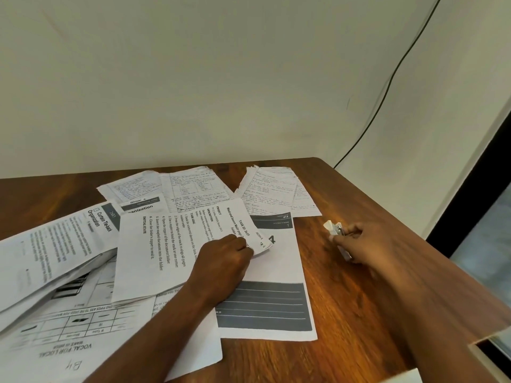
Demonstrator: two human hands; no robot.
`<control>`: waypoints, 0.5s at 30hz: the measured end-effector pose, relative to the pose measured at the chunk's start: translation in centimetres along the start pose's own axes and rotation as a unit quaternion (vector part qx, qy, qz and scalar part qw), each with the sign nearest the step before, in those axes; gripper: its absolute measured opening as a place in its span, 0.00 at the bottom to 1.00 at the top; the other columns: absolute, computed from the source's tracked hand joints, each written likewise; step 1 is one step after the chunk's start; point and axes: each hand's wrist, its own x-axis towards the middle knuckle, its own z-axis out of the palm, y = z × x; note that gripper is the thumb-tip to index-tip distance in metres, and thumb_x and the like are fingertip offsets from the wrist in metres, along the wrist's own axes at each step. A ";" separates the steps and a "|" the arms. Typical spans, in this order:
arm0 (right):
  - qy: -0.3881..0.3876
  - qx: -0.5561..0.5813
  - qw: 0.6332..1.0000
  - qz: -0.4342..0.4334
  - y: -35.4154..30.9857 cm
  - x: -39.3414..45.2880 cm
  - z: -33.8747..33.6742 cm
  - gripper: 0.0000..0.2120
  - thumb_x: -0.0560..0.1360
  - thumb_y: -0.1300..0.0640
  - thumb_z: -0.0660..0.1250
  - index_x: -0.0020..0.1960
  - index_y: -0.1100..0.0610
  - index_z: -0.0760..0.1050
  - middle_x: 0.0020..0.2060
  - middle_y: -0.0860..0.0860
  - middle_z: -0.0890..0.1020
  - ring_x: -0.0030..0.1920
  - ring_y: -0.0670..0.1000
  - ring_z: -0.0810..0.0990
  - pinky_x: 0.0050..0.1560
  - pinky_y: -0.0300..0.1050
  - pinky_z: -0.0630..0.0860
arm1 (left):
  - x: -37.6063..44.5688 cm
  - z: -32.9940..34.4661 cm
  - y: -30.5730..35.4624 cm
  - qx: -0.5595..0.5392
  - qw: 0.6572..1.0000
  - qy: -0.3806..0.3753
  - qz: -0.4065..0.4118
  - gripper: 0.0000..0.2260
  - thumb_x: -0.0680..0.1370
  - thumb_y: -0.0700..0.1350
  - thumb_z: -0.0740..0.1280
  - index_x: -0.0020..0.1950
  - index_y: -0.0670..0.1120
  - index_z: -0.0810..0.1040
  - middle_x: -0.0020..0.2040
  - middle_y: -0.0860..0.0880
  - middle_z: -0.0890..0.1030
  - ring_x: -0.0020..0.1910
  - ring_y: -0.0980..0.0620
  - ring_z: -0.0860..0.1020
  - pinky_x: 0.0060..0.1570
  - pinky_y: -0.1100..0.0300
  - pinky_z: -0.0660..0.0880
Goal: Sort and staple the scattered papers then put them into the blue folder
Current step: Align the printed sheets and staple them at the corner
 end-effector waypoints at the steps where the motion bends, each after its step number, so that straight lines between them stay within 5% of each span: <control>1: -0.022 0.041 0.999 0.003 -0.6 -0.5 0.3 0.11 0.71 0.50 0.81 0.48 0.52 0.82 0.45 0.51 0.84 0.45 0.52 0.84 0.41 0.51 0.85 | 0.0 0.1 0.0 0.000 1.000 -0.001 -0.001 0.06 0.71 0.40 0.80 0.39 0.46 0.85 0.36 0.48 0.82 0.32 0.48 0.80 0.29 0.59 0.73; 7: -0.227 0.328 0.916 0.043 -3.0 -3.5 1.7 0.17 0.74 0.58 0.76 0.61 0.63 0.80 0.51 0.62 0.87 0.42 0.55 0.83 0.38 0.47 0.78 | 0.1 -0.1 0.1 0.004 1.000 0.005 -0.005 0.06 0.70 0.39 0.82 0.40 0.45 0.85 0.37 0.48 0.83 0.32 0.48 0.81 0.30 0.59 0.73; 12: -0.348 0.391 0.848 0.087 -3.7 -5.1 3.2 0.14 0.77 0.69 0.68 0.62 0.66 0.77 0.50 0.66 0.84 0.43 0.58 0.84 0.44 0.52 0.85 | 0.2 -0.5 0.3 0.023 1.000 0.014 -0.004 0.07 0.70 0.38 0.80 0.37 0.45 0.83 0.34 0.47 0.81 0.31 0.47 0.79 0.29 0.60 0.67; 15: -0.383 0.397 0.827 0.108 -3.9 -5.9 4.1 0.15 0.77 0.71 0.66 0.64 0.68 0.76 0.47 0.66 0.82 0.40 0.57 0.82 0.40 0.50 0.85 | 0.2 -0.4 0.1 0.026 1.000 0.016 -0.004 0.07 0.73 0.39 0.78 0.37 0.45 0.82 0.34 0.47 0.81 0.32 0.47 0.79 0.29 0.59 0.67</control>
